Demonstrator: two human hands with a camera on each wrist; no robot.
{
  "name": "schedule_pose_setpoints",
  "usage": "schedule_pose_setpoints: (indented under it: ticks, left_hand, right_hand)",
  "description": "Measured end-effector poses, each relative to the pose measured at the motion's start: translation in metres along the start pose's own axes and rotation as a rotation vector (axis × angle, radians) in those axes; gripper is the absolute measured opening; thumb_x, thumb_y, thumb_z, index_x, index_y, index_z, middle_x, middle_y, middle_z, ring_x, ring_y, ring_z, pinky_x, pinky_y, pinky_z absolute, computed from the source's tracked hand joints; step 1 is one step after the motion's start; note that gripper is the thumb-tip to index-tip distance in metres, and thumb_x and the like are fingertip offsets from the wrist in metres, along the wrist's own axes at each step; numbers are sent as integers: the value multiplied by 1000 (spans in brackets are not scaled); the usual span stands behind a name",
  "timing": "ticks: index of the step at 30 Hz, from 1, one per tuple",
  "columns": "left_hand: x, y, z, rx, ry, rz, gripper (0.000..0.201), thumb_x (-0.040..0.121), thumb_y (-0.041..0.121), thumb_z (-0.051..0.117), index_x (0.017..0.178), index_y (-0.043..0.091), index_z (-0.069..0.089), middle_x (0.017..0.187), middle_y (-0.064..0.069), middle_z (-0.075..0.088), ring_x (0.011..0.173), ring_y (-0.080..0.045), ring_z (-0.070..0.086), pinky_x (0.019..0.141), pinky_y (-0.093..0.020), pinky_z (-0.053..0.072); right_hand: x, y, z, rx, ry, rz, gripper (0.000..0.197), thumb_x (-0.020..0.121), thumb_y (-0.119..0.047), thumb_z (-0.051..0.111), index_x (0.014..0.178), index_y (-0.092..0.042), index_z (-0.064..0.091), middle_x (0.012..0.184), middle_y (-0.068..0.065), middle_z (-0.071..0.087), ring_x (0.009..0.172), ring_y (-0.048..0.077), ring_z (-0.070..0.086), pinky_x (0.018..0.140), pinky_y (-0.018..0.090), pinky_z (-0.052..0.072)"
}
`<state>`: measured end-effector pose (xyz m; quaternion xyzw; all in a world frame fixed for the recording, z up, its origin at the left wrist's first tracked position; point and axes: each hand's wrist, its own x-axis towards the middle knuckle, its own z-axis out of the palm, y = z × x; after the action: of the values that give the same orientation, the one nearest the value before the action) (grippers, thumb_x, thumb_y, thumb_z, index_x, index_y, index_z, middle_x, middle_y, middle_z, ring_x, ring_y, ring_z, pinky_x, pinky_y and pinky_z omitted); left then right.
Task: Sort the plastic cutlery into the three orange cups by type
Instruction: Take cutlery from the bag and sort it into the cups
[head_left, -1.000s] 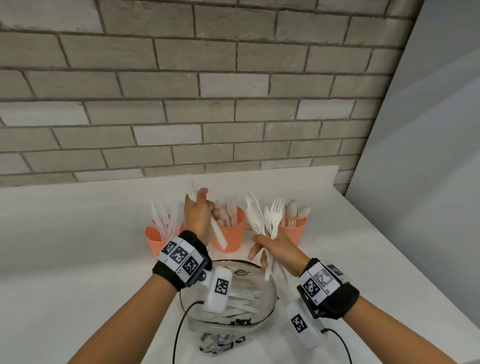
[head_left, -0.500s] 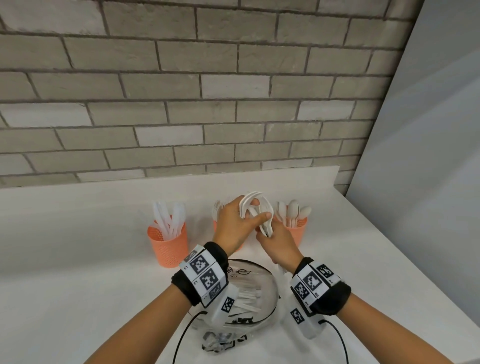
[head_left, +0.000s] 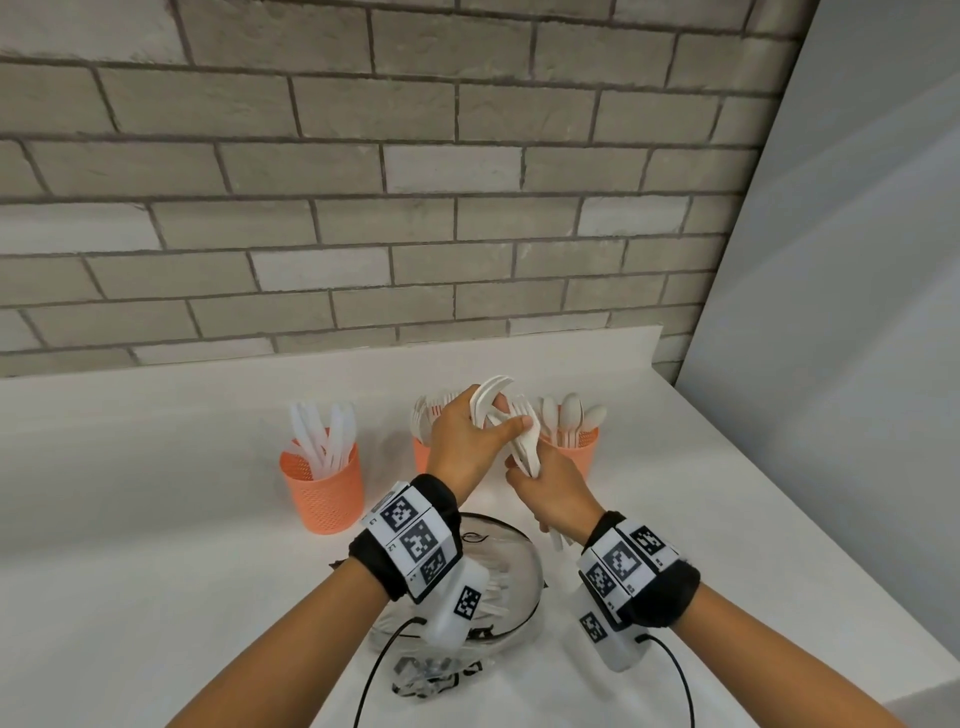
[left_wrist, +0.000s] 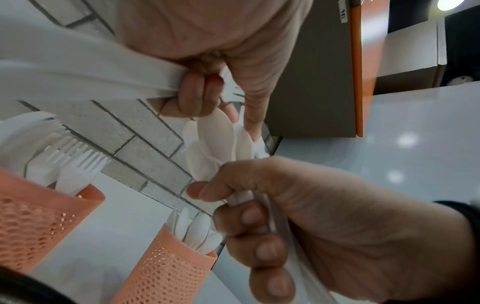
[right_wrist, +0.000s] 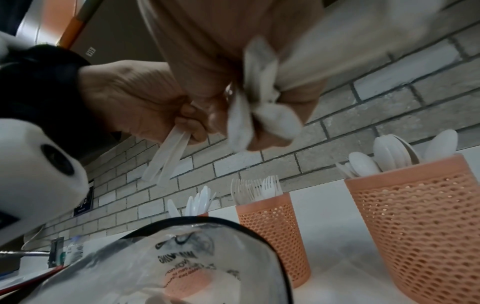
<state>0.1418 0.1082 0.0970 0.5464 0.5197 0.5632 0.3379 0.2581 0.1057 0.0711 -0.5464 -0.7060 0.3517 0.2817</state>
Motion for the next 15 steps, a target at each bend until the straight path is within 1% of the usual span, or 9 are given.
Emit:
schedule_pose_setpoints:
  ticks: [1, 2, 3, 5, 6, 8, 10, 12, 15]
  left_hand:
    - [0, 0, 0, 5, 25, 3, 14, 76, 12, 73, 80, 14, 60, 73, 6, 61, 68, -6, 57, 63, -9, 45]
    - [1, 1, -1, 2, 53, 5, 15, 79, 12, 71, 75, 17, 57, 69, 6, 58, 65, -7, 55, 61, -9, 44]
    - [2, 1, -2, -18, 79, 1, 17, 82, 13, 68, 74, 18, 54, 67, 5, 55, 63, -9, 54, 63, -14, 45]
    - [4, 4, -5, -73, 135, -27, 12, 89, 16, 58, 80, 18, 50, 69, 1, 54, 65, -17, 52, 70, -33, 47]
    - [6, 6, -8, -105, 167, -43, 9, 92, 17, 53, 84, 17, 48, 71, 0, 58, 64, -19, 52, 68, -37, 48]
    - [10, 9, -14, -192, 224, -69, 5, 96, 16, 44, 92, 13, 45, 71, 2, 66, 54, -16, 52, 56, -25, 48]
    - [15, 12, -23, -239, 282, -98, 10, 98, 19, 41, 99, 9, 43, 67, 1, 66, 46, -11, 53, 46, -17, 44]
    - [22, 11, -34, -295, 360, -149, 9, 98, 21, 41, 96, 13, 40, 65, 0, 55, 49, -12, 50, 47, -21, 42]
    - [27, 6, -49, -305, 396, -239, 11, 97, 18, 44, 89, 10, 46, 64, 0, 40, 50, -11, 42, 41, -16, 38]
  right_hand:
    - [0, 1, 0, 0, -11, 19, 30, 89, -18, 47, 118, -12, 48, 70, -1, 50, 51, 13, 48, 33, 20, 40]
    - [0, 2, 0, -2, -20, 37, 29, 88, -19, 48, 115, -11, 49, 70, -1, 49, 53, 13, 49, 34, 22, 42]
    - [-1, 2, 0, -5, -25, 54, 27, 87, -20, 49, 112, -10, 50, 70, -1, 48, 55, 14, 49, 35, 24, 44]
    - [-2, 5, 0, -3, -23, 73, 25, 85, -26, 54, 106, -12, 51, 75, 1, 51, 59, 13, 50, 35, 23, 43]
    - [-3, 6, 0, 6, -21, 77, 28, 84, -31, 57, 106, -13, 52, 79, 2, 54, 61, 13, 51, 35, 22, 41]
    - [-5, 6, -1, 25, -9, 89, 36, 82, -41, 61, 103, -13, 54, 79, -1, 55, 60, 12, 51, 35, 20, 38]
    - [-6, 7, -2, 27, -4, 80, 40, 81, -47, 64, 94, -11, 54, 67, -6, 49, 56, 10, 47, 38, 20, 36]
    - [-6, 8, -3, 62, -15, 52, 40, 81, -48, 64, 87, -10, 53, 58, -7, 42, 51, 9, 41, 42, 20, 31]
    - [-6, 8, -6, 276, -52, 95, 39, 87, -45, 57, 97, -8, 55, 54, -4, 34, 42, 8, 31, 36, 18, 26]
